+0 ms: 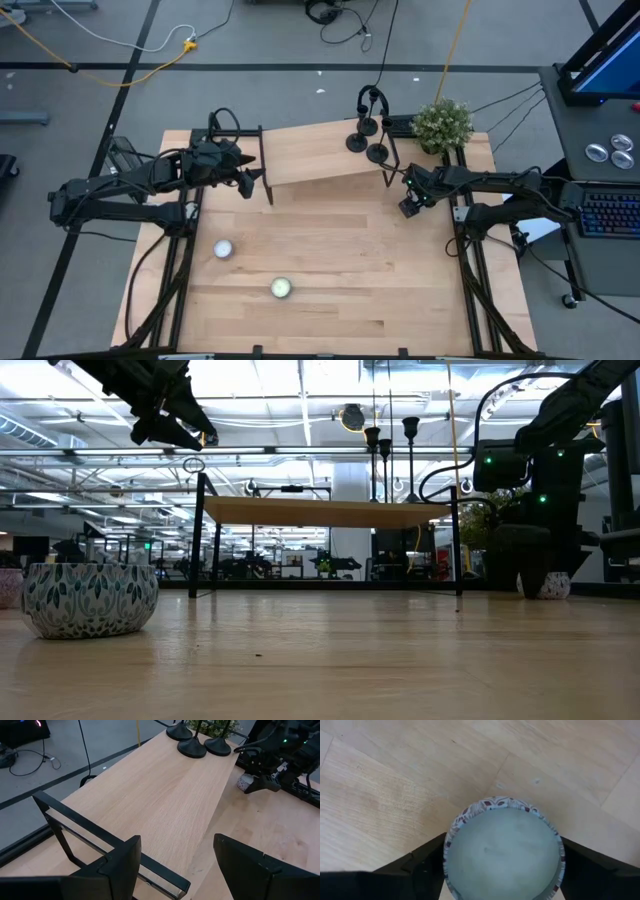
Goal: Pick & Place candle stick holders
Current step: Put the red candle on the shelf
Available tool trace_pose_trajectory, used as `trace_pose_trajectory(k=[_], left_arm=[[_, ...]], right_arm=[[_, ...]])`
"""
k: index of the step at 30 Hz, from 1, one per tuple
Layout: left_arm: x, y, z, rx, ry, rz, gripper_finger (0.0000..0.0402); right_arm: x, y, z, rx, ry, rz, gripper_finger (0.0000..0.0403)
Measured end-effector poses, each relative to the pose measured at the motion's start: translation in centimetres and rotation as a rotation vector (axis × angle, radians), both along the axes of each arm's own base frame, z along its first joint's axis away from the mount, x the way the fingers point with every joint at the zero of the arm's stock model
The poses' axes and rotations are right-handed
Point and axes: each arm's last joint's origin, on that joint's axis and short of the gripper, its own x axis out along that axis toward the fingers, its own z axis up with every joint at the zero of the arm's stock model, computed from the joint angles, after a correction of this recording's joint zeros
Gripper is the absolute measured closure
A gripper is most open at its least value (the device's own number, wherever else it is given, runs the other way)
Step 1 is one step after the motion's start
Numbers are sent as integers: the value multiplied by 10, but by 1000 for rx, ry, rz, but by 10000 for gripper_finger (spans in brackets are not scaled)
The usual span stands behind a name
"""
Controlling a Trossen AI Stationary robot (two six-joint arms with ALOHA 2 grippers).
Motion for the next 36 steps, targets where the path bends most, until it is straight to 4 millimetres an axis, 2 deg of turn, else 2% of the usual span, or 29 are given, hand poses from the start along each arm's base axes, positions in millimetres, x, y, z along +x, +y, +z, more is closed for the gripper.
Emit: trace_pose_trajectory(k=[15,26,36], left_arm=[[1,-2,0,-54,-23,-35,149],[1,-4,0,-70,-30,-41,149],[4,-12,0,-68,-28,-85,149]], right_arm=[[2,4,1,29,-27,-21,110],[1,22,10,100,-83,-27,110],[13,42,24,138,-175,19,110]])
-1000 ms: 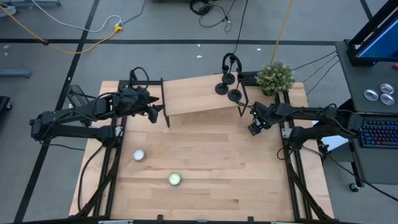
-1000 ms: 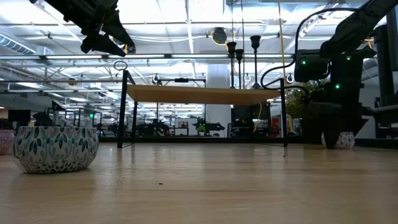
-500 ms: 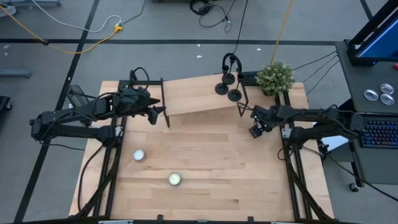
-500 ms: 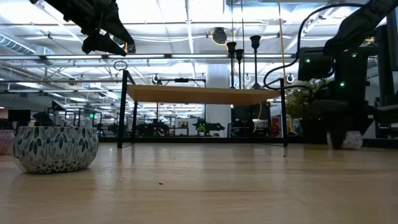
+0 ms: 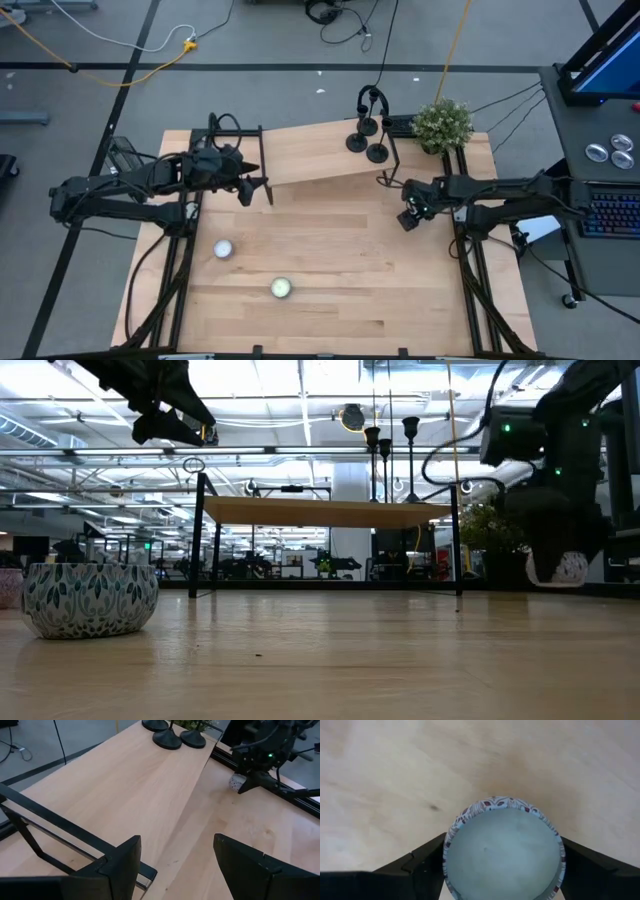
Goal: Pick & Place candle stick holders
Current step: Put the red candle on the shelf
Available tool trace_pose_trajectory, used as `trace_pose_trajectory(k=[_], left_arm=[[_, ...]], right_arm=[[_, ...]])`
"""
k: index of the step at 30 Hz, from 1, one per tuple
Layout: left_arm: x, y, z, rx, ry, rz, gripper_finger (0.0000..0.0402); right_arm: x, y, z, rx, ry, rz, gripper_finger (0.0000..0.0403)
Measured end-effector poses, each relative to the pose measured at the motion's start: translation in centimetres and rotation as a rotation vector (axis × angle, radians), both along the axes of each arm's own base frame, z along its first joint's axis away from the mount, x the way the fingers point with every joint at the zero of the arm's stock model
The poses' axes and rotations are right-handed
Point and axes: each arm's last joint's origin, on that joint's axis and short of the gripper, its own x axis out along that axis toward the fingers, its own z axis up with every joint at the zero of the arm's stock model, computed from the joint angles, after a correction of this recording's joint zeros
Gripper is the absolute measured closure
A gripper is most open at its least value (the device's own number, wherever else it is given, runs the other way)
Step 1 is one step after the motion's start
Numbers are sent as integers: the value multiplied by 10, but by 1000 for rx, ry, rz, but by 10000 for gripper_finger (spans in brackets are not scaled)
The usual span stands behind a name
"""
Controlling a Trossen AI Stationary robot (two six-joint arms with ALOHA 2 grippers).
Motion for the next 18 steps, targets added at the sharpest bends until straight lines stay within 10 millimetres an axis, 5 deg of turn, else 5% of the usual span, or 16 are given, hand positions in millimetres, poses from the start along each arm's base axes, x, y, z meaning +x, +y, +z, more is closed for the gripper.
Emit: trace_pose_trajectory(k=[18], left_arm=[[20,-13,-3,-10,-30,-76,149]], right_arm=[[51,36,61,-24,-393,147,110]])
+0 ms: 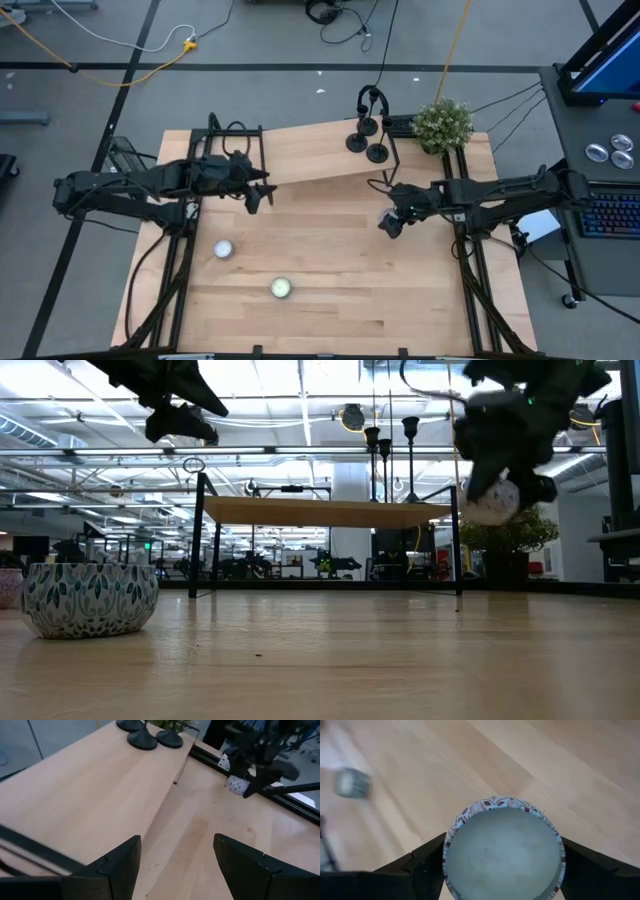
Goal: Pick & Place candle stick holders
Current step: Put the red candle on the shelf
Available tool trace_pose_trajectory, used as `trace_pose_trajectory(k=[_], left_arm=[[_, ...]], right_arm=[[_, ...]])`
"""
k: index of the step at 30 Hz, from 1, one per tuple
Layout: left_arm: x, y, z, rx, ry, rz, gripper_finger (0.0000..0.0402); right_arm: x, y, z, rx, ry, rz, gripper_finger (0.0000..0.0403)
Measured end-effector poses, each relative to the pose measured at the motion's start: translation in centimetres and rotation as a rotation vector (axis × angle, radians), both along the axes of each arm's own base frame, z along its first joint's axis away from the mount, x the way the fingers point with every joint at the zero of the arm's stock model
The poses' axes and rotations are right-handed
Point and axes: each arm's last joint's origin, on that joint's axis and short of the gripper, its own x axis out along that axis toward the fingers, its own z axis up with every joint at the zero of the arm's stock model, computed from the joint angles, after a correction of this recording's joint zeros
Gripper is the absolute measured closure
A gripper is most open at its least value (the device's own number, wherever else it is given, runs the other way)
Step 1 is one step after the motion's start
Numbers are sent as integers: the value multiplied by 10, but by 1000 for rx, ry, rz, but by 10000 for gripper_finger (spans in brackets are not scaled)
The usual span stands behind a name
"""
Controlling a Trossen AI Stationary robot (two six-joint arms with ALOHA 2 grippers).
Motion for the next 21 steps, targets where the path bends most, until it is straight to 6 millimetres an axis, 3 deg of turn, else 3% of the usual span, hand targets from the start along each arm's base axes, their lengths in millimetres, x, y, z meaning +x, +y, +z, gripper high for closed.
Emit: trace_pose_trajectory(k=[9,14,21], left_arm=[[29,-16,-7,37,-34,-108,149],[40,-26,-9,43,-63,-153,149],[45,-34,-9,-115,-133,-119,149]], right_arm=[[28,17,29,-28,-93,77,110],[57,26,45,-75,-111,168,110],[101,31,74,-182,-151,300,110]])
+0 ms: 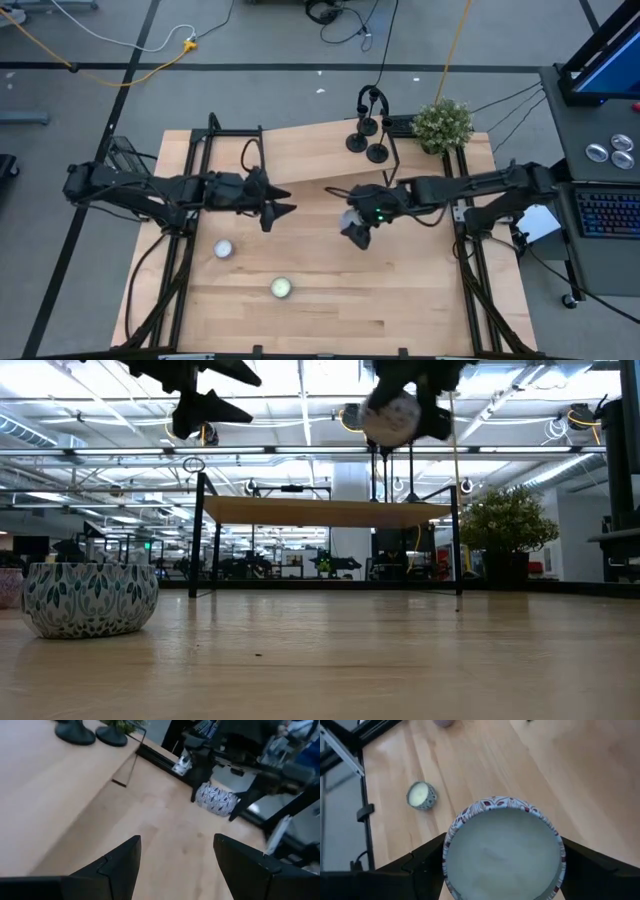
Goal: Pick & Place candle stick holders
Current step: Put the red candle on the shelf
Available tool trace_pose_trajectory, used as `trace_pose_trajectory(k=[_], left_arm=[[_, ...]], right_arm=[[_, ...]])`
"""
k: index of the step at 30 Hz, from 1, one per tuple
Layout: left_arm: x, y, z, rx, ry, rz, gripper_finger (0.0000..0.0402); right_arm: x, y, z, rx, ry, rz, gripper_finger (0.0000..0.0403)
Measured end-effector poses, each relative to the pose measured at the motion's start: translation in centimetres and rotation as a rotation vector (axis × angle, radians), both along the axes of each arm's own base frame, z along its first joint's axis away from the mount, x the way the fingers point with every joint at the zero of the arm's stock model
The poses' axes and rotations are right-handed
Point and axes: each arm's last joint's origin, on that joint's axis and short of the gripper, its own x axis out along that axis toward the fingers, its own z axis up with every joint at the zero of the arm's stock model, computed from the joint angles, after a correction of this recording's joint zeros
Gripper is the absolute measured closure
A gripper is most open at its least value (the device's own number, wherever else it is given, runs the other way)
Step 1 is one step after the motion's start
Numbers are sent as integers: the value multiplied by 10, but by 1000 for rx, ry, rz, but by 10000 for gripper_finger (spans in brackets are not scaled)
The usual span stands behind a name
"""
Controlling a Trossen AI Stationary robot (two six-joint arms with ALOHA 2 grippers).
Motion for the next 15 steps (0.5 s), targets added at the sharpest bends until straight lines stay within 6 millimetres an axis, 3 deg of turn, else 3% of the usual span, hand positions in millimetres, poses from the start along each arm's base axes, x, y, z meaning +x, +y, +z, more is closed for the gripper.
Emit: trace_pose_trajectory(k=[8,15], left_arm=[[2,-8,4,-256,-68,-20,149],[2,-8,4,-422,-80,33,149]], right_arm=[[41,-3,13,-173,33,93,110],[61,-4,22,-289,12,106,110]])
